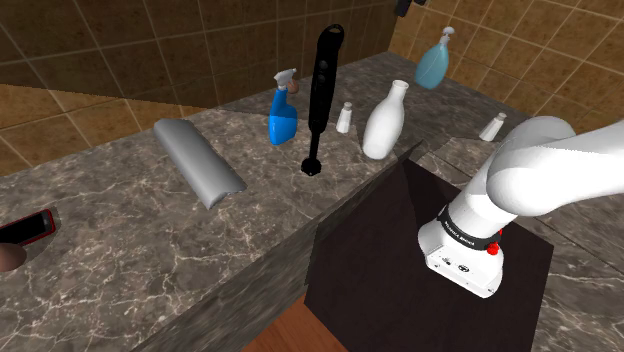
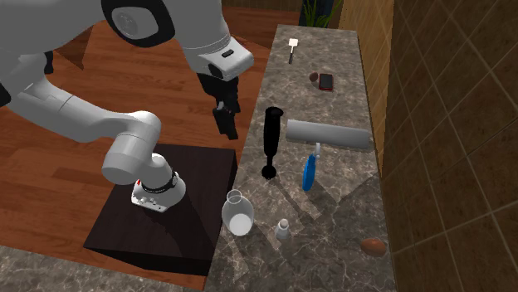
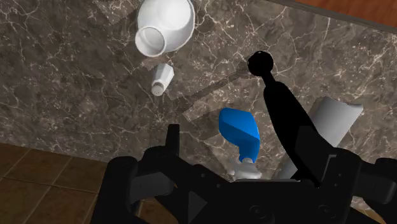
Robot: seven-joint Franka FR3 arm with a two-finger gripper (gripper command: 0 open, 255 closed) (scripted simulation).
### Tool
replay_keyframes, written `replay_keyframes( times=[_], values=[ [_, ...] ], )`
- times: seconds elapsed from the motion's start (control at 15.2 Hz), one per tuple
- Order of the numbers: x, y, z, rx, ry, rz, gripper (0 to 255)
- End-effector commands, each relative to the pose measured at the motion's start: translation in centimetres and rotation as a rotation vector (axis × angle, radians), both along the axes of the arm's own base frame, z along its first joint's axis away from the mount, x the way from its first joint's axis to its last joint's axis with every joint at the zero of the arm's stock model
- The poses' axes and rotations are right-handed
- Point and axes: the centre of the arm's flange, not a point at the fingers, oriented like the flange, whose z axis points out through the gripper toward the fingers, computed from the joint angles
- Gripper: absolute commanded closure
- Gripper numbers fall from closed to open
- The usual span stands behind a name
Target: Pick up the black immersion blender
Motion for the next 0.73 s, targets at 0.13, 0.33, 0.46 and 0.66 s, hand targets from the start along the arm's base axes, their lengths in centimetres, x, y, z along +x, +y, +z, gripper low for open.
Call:
replay_keyframes(
  times=[0.13,0.33,0.46,0.66],
  values=[
    [-0.1,2.6,-1.2,-0.005,-0.058,-0.074,0],
    [0.2,6.5,-3.1,-0.012,-0.144,-0.185,0],
    [0.8,9.1,-4.4,-0.017,-0.202,-0.259,0],
    [2.1,12.9,-6.2,-0.024,-0.289,-0.37,0]
  ],
)
